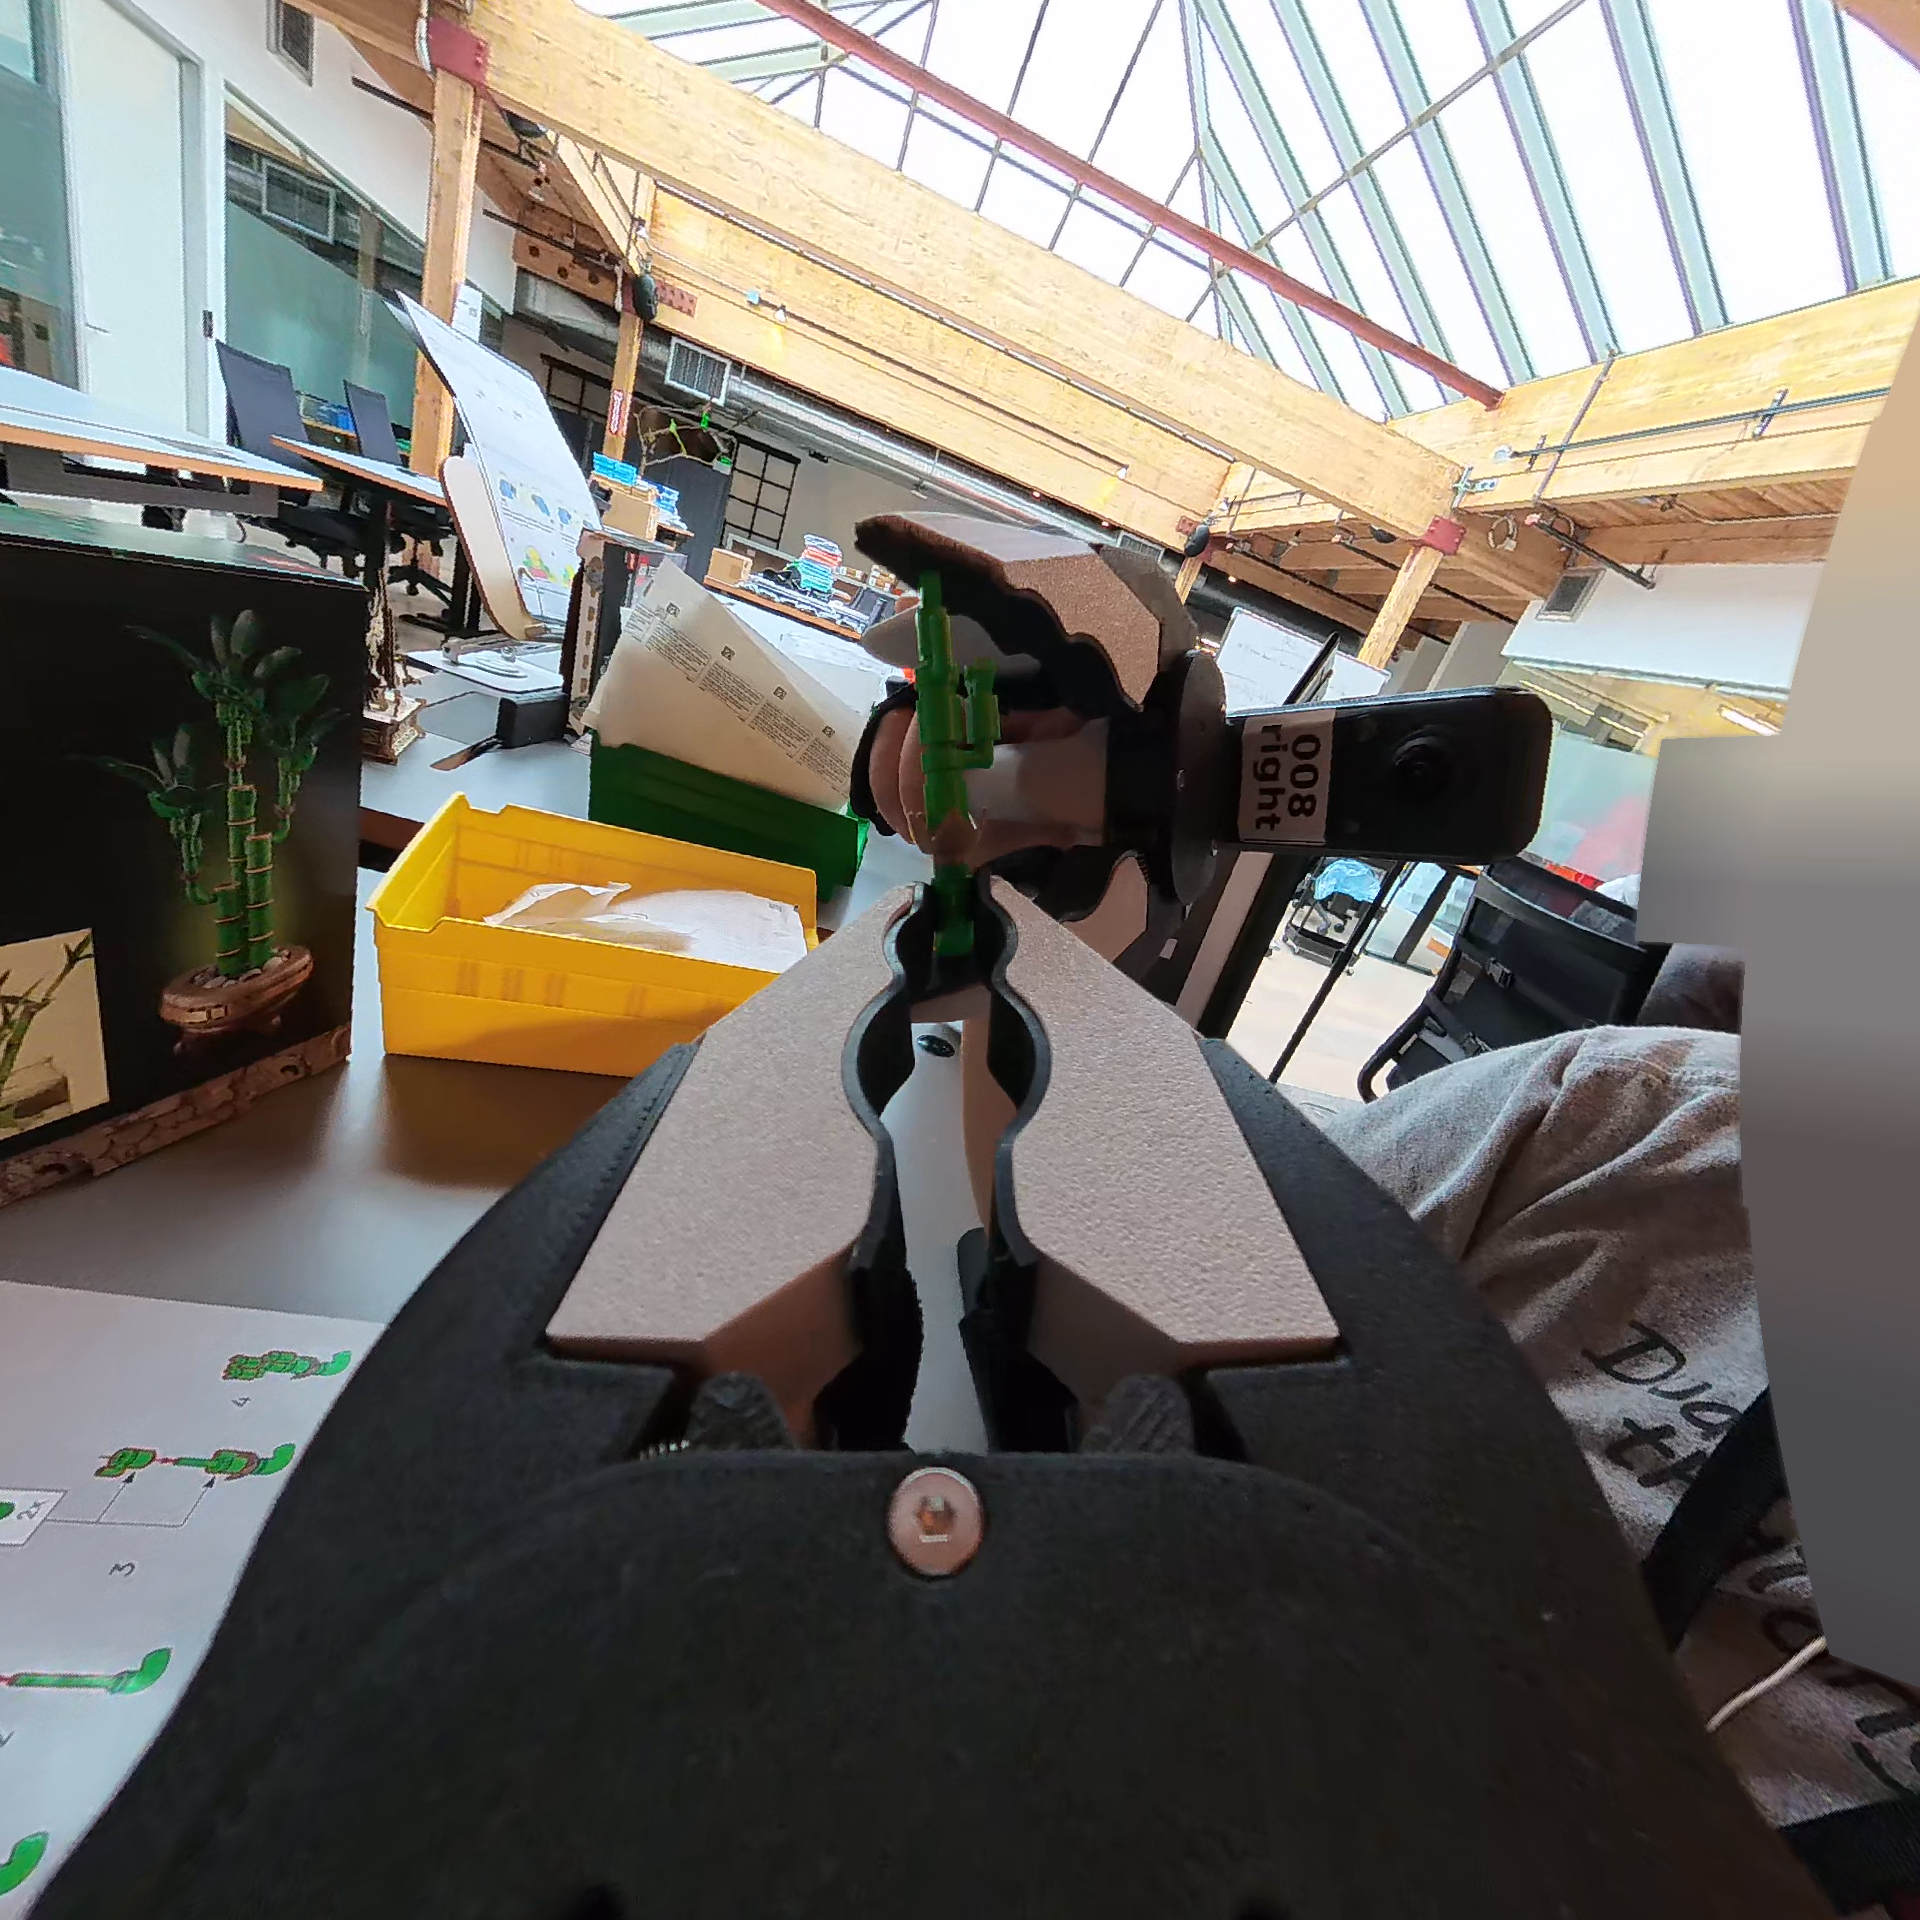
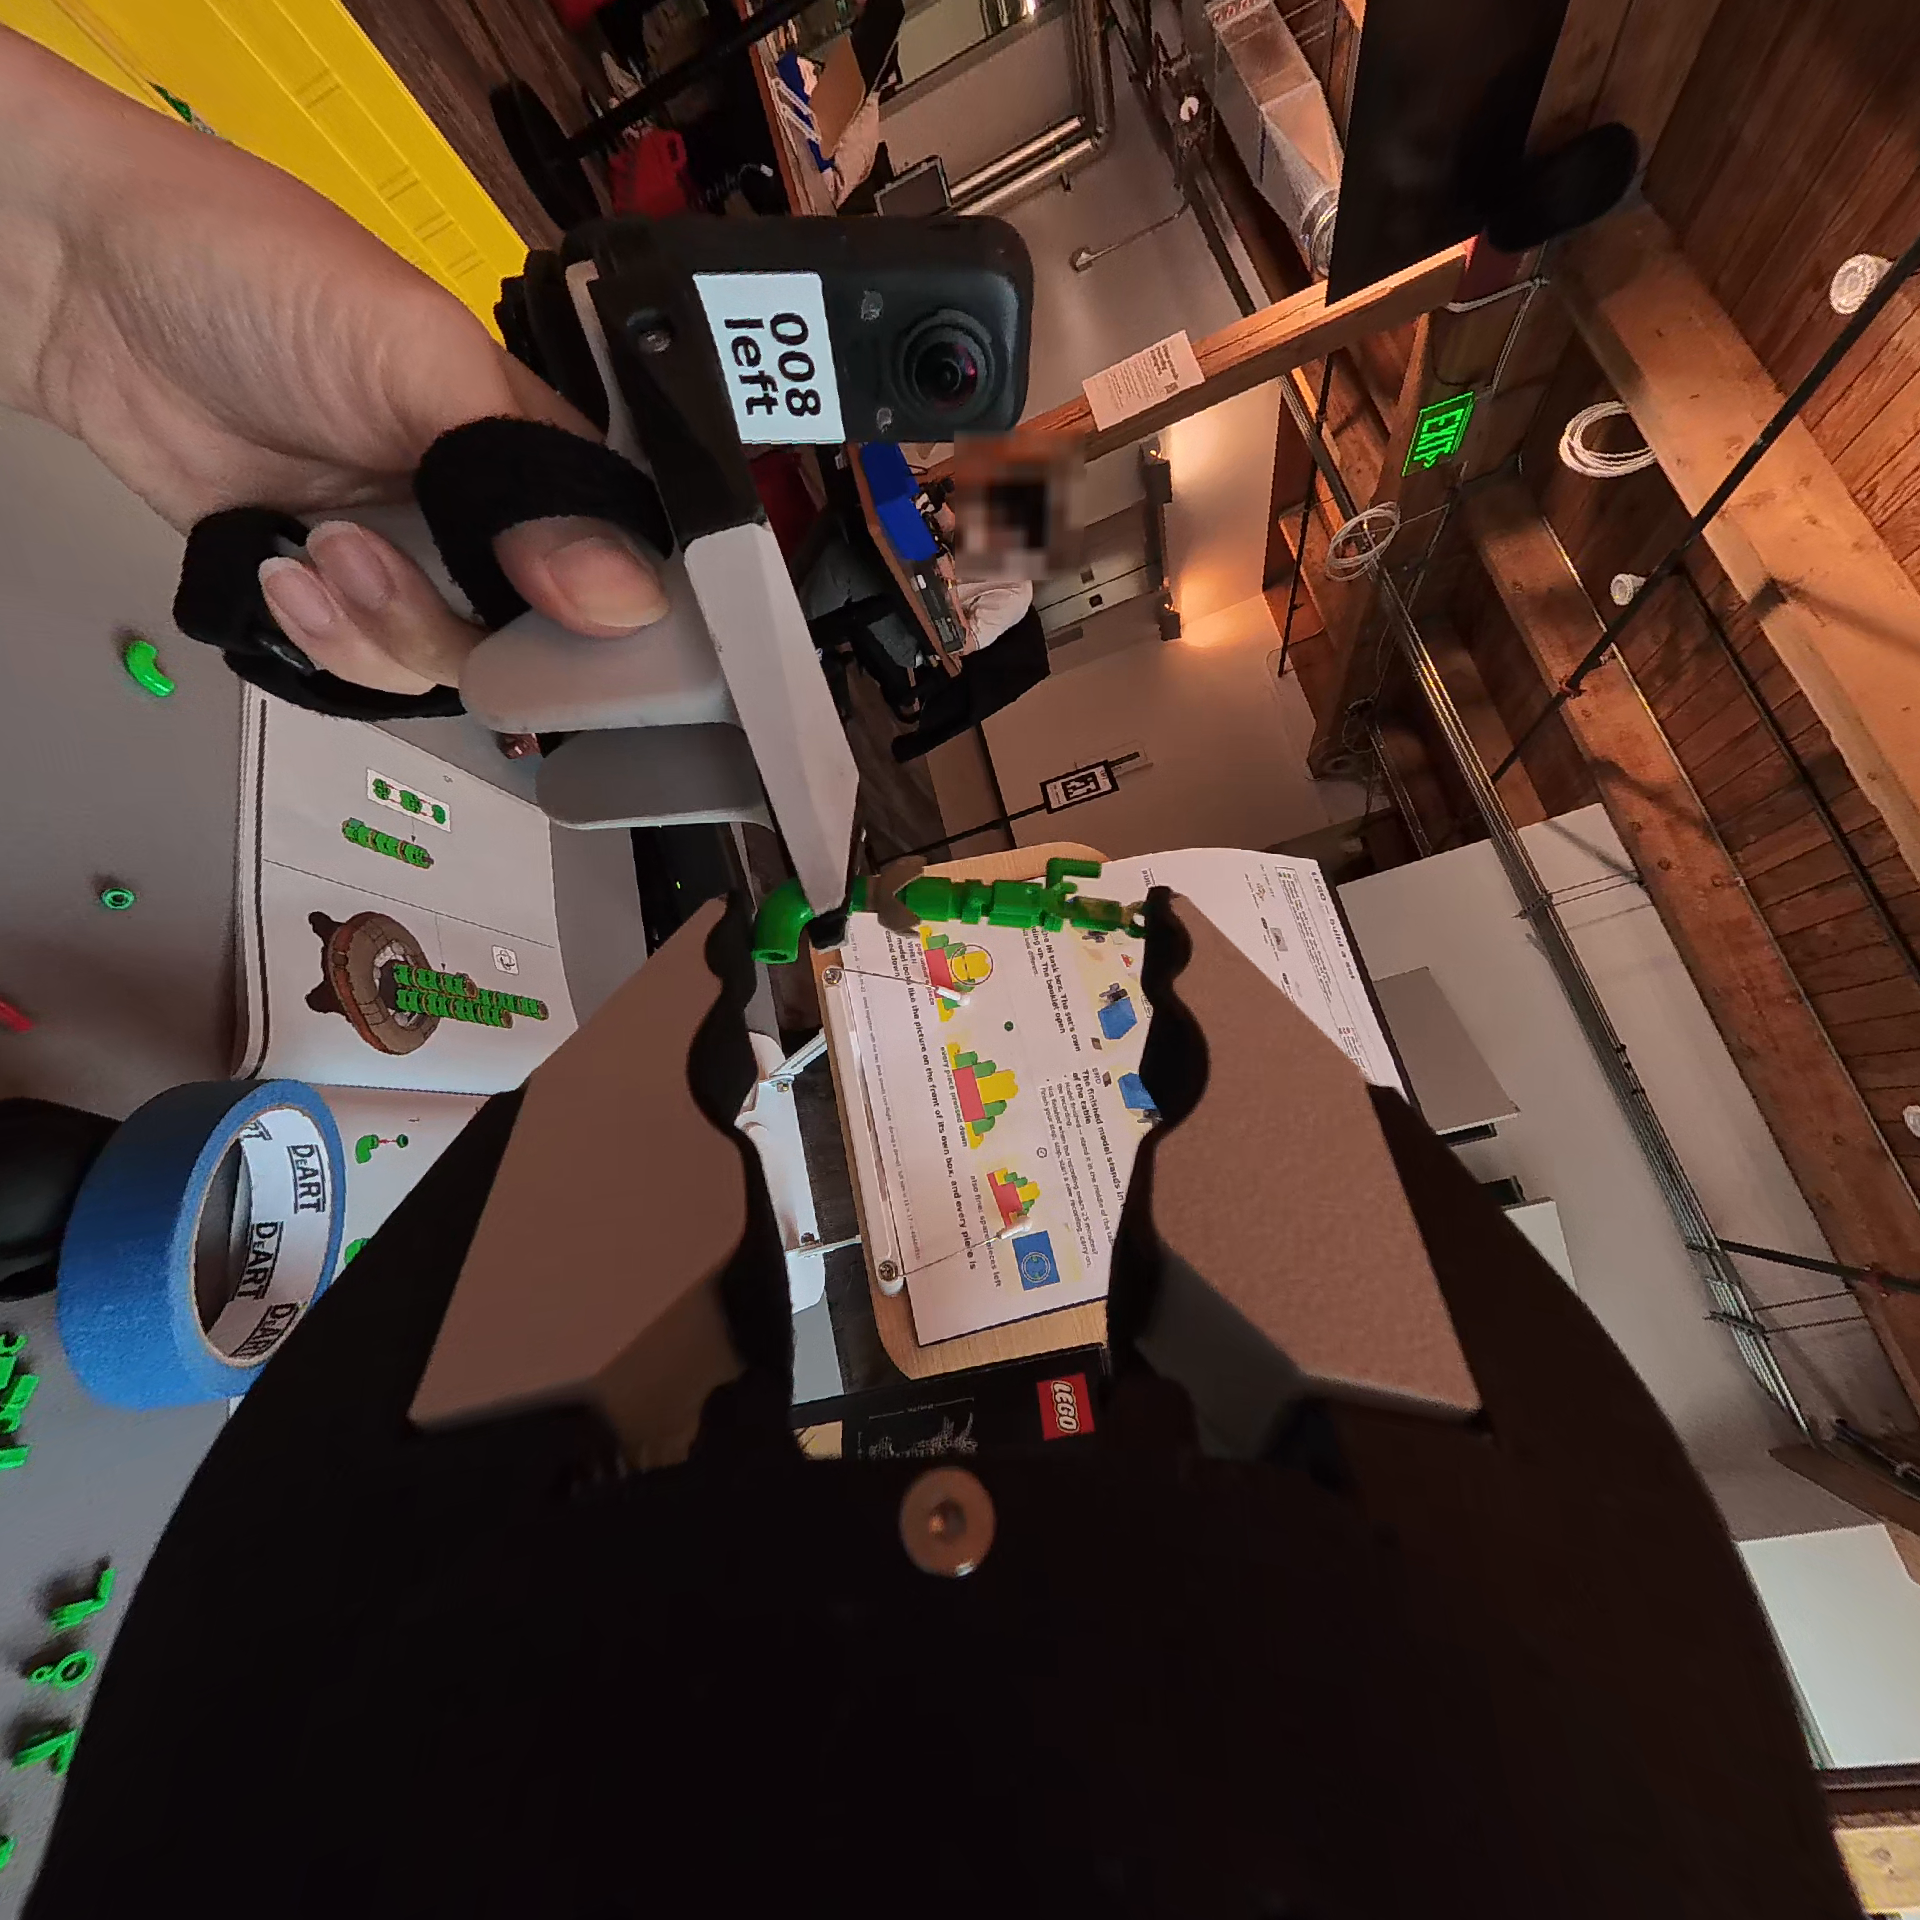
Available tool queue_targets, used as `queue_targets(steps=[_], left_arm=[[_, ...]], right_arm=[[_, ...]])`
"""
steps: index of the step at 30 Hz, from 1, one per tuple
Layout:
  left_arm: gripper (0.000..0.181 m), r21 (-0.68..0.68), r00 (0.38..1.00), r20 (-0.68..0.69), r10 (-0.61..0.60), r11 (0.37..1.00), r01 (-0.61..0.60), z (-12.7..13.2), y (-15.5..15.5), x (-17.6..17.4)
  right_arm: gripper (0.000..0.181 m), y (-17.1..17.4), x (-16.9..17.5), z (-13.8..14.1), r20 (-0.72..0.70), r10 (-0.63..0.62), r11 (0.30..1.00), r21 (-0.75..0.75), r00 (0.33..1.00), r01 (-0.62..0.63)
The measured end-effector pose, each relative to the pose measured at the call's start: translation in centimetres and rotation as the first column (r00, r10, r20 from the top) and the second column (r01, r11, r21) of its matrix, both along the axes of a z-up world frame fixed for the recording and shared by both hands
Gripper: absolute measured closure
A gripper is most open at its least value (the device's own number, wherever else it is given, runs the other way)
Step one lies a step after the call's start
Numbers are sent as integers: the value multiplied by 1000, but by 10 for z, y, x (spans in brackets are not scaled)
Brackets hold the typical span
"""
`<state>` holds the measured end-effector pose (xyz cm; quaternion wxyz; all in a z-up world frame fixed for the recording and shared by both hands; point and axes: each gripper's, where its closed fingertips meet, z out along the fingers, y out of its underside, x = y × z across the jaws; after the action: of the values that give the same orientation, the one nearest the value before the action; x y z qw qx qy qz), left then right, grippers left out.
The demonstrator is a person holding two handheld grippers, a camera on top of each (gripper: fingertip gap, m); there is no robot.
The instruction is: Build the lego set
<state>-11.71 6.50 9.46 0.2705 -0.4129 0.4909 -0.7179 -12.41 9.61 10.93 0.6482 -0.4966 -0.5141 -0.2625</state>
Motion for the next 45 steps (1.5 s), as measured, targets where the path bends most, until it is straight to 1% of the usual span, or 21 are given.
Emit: queue_targets(steps=[24,27,30,32,33,34,35,37,38,40,41,43,45], left_arm=[[176,17,1000,-9,5,1000,-5,-1,-1,0],[176,22,1000,-3,5,1000,-5,-1,1,-1],[176,43,999,-2,35,998,-35,-2,11,-5],[177,40,998,52,41,998,-43,5,16,-12],[177,43,996,62,62,997,-65,6,20,-14],[176,56,994,60,89,994,-93,5,25,-14],[176,73,992,65,111,991,-116,5,28,-14],[177,68,987,109,114,990,-122,10,29,-18],[177,45,986,135,103,993,-110,15,29,-20],[177,7,982,169,90,996,-92,21,29,-24],[177,4,980,174,95,995,-97,21,31,-25],[177,11,977,184,107,994,-111,22,33,-26],[176,14,972,205,115,993,-120,24,33,-27]], right_arm=[[108,0,0,-1,-3,12,1000,-9,1000,-12],[107,2,-1,-1,-37,16,999,-28,999,-17],[102,-4,-3,5,-123,87,994,-51,989,-94],[102,-13,-2,15,-247,163,980,-70,955,-185],[108,-16,-1,19,-331,202,965,-95,922,-245],[117,-19,-1,21,-421,232,940,-135,877,-314],[122,-19,0,23,-514,248,908,-172,821,-382],[131,-17,-2,22,-640,261,836,-225,723,-501],[134,-15,-4,17,-668,258,804,-252,698,-538],[137,-1,-4,4,-686,215,783,-304,695,-543],[143,5,-5,-2,-696,197,772,-324,691,-547],[153,10,-13,-6,-741,189,722,-340,644,-603],[157,11,-21,-5,-782,195,677,-329,591,-658]])
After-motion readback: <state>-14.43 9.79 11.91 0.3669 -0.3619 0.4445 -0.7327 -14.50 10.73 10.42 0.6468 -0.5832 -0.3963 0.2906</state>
